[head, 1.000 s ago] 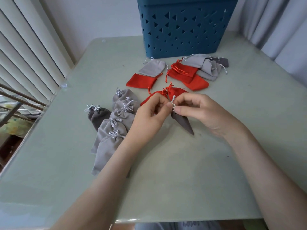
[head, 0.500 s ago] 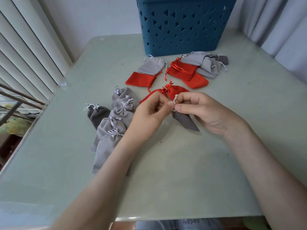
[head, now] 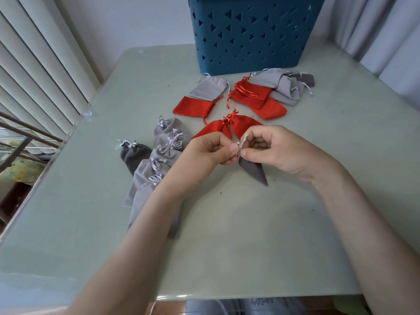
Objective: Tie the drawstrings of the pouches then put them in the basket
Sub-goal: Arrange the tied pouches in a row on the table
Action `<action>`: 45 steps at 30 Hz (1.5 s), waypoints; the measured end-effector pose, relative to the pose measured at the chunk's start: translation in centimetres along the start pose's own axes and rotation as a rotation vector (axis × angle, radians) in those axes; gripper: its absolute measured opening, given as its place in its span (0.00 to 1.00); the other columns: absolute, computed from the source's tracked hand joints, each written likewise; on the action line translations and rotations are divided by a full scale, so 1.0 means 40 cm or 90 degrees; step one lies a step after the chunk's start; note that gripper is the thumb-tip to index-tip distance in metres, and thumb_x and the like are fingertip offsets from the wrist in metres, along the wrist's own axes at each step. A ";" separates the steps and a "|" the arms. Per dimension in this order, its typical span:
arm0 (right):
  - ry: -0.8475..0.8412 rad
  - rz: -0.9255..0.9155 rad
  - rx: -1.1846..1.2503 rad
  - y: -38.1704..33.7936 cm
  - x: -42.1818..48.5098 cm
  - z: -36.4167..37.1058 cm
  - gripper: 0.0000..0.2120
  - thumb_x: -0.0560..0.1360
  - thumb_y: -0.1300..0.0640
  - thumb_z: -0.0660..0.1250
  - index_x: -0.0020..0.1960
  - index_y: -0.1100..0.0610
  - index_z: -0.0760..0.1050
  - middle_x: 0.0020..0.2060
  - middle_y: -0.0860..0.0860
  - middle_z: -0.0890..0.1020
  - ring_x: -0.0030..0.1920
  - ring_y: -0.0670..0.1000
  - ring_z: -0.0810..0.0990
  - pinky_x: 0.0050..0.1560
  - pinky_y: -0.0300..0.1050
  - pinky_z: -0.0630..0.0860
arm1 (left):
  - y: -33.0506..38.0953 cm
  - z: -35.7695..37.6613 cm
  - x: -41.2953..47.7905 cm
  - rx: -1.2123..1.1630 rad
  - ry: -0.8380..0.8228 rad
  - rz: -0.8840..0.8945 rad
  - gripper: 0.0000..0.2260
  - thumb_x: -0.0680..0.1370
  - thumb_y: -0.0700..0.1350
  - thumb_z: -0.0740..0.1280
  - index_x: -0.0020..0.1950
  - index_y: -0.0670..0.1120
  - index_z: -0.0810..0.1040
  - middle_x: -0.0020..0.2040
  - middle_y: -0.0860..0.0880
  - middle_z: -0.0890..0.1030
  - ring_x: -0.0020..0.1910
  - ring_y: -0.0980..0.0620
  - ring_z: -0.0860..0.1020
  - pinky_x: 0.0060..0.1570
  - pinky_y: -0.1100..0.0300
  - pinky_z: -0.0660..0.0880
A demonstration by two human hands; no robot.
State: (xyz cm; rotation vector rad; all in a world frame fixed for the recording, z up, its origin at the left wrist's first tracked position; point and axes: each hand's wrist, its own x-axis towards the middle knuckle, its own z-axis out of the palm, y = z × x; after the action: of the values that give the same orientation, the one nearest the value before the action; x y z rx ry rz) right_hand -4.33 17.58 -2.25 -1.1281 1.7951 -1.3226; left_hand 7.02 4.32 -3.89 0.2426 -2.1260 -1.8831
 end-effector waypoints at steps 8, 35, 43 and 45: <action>0.037 -0.034 -0.033 0.001 -0.001 0.004 0.09 0.74 0.68 0.66 0.42 0.55 0.74 0.37 0.47 0.78 0.37 0.41 0.74 0.42 0.31 0.71 | -0.009 0.011 -0.002 -0.123 0.026 -0.077 0.10 0.79 0.37 0.62 0.39 0.42 0.76 0.32 0.51 0.80 0.32 0.59 0.74 0.39 0.69 0.73; 0.012 0.046 -0.088 0.008 0.002 -0.008 0.09 0.77 0.65 0.64 0.42 0.53 0.77 0.40 0.50 0.80 0.42 0.43 0.76 0.47 0.36 0.71 | -0.010 0.016 0.001 0.239 0.050 -0.021 0.07 0.76 0.42 0.68 0.39 0.51 0.75 0.37 0.52 0.78 0.35 0.57 0.72 0.41 0.63 0.71; 0.039 0.069 -0.095 0.011 0.003 -0.004 0.06 0.75 0.63 0.68 0.40 0.54 0.78 0.39 0.54 0.80 0.41 0.46 0.75 0.46 0.41 0.69 | -0.010 0.023 -0.001 0.315 0.071 0.016 0.02 0.75 0.41 0.69 0.43 0.45 0.77 0.33 0.54 0.76 0.31 0.61 0.71 0.38 0.69 0.70; 0.044 0.068 -0.102 0.011 0.004 -0.003 0.07 0.75 0.63 0.68 0.40 0.54 0.78 0.39 0.53 0.80 0.40 0.45 0.75 0.44 0.39 0.70 | -0.009 0.023 -0.001 0.319 0.073 0.017 0.02 0.75 0.41 0.69 0.43 0.45 0.77 0.33 0.54 0.76 0.32 0.61 0.72 0.38 0.69 0.70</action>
State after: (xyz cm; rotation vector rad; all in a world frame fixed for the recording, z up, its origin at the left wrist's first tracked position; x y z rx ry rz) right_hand -4.63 17.53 -2.64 -1.0653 2.0117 -1.1862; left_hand 6.74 5.17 -4.34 0.4101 -2.4675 -1.2578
